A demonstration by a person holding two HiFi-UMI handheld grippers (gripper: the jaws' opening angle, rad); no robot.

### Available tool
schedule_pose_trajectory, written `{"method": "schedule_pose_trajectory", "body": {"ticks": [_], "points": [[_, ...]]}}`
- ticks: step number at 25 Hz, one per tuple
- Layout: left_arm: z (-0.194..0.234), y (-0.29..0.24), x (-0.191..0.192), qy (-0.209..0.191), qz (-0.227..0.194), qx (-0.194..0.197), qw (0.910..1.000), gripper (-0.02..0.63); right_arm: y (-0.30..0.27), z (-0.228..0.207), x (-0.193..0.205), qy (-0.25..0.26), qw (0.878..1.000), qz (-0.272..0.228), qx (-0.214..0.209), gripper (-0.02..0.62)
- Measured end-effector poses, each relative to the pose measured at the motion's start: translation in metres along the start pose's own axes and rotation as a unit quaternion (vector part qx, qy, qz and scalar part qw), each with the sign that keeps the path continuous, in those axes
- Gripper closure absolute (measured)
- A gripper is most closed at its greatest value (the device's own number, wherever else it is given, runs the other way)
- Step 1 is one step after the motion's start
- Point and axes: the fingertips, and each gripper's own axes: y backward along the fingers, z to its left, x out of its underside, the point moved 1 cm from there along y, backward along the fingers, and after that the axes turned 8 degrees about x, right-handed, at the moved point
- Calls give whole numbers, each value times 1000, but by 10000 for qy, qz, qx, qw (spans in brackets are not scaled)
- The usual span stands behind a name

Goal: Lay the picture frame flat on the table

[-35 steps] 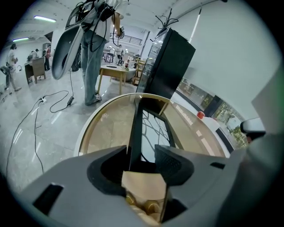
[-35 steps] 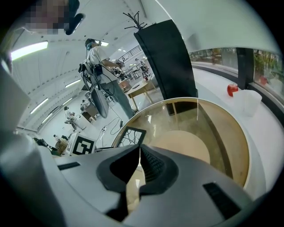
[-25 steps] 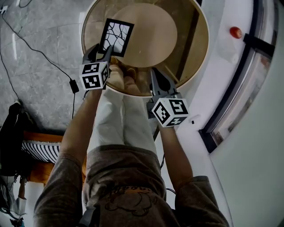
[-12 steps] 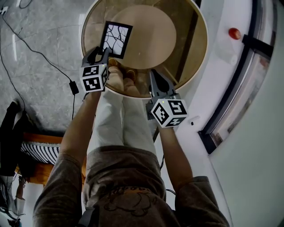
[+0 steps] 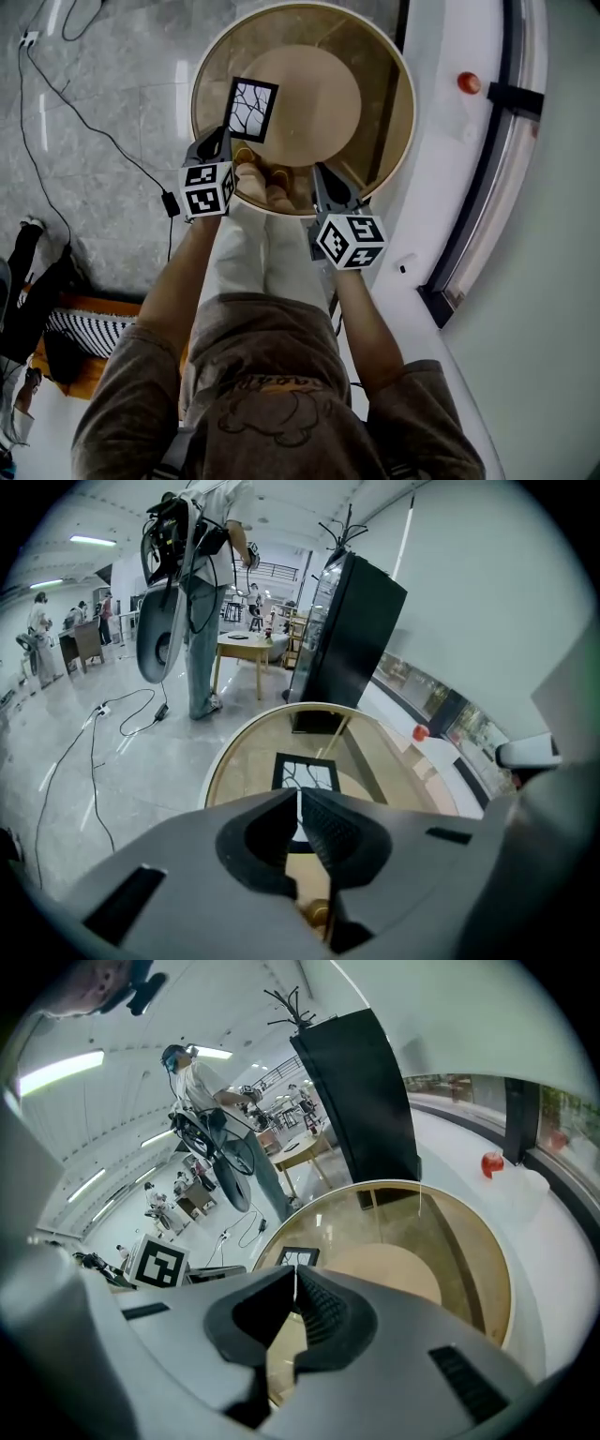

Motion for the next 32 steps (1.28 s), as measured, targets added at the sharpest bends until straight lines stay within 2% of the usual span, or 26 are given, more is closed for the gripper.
{"method": "schedule_pose_trajectory", "body": {"ticks": [10, 19, 25, 32], "points": [[-62, 81, -58, 121, 52, 291, 9995, 588, 62, 32, -53, -20, 9995, -224, -232, 575], [-113, 148, -109, -293, -113, 688, 9971, 588, 112, 62, -83, 97, 9977, -482, -475, 575], [-129, 190, -136, -532, -258, 921, 9940, 588, 141, 74, -102, 219, 9961, -608, -605, 575], [-149, 238, -161, -535, -653, 1210, 9891, 588, 179, 94, -132, 501, 9908, -963, -804, 575]]}}
